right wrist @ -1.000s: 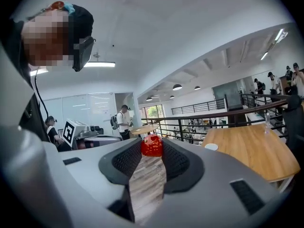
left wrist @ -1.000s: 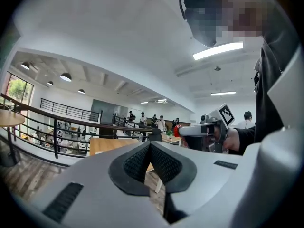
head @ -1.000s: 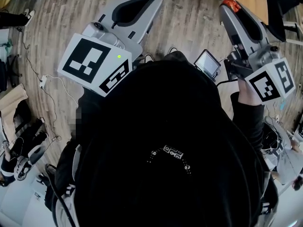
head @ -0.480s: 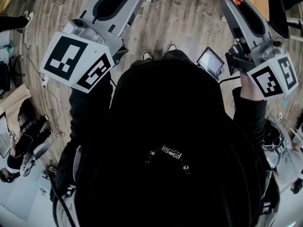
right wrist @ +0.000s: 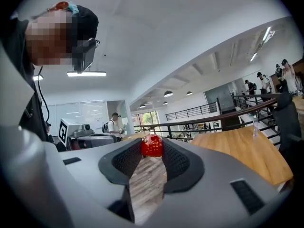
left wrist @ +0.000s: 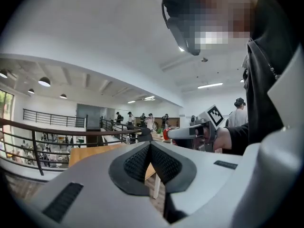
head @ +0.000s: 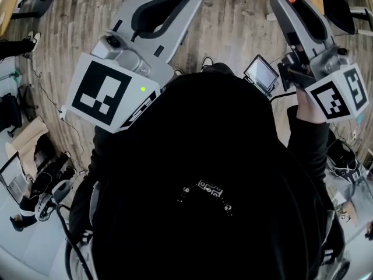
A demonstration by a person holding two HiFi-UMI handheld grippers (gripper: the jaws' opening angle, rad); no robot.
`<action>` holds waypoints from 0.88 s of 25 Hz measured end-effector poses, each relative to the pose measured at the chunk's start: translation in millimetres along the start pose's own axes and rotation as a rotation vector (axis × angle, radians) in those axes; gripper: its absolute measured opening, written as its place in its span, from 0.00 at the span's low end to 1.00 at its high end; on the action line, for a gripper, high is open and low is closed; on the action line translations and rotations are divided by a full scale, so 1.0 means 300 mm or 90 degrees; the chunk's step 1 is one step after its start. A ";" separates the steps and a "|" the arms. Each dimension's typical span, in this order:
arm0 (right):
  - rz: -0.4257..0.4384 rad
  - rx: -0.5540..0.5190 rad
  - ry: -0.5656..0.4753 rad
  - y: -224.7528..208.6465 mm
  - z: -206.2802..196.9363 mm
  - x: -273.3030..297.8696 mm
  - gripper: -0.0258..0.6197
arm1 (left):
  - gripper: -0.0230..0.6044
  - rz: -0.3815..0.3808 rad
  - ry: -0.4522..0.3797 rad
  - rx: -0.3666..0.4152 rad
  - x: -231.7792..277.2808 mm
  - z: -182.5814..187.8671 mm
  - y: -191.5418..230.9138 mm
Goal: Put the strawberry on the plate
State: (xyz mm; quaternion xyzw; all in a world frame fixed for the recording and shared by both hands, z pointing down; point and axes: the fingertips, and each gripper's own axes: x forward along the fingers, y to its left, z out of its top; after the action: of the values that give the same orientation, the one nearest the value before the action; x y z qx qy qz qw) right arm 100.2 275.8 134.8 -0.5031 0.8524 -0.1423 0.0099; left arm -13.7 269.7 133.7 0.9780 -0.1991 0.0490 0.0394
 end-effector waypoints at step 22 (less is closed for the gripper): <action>0.030 0.021 -0.033 -0.230 0.050 -0.173 0.26 | 0.03 -0.010 0.055 -0.051 0.199 0.025 -0.110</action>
State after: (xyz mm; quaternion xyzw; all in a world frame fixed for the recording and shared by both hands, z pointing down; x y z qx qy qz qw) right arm 187.1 285.8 131.4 -0.4865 0.8607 -0.1432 0.0438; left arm 54.4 276.2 131.0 0.9741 -0.1916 0.0827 0.0871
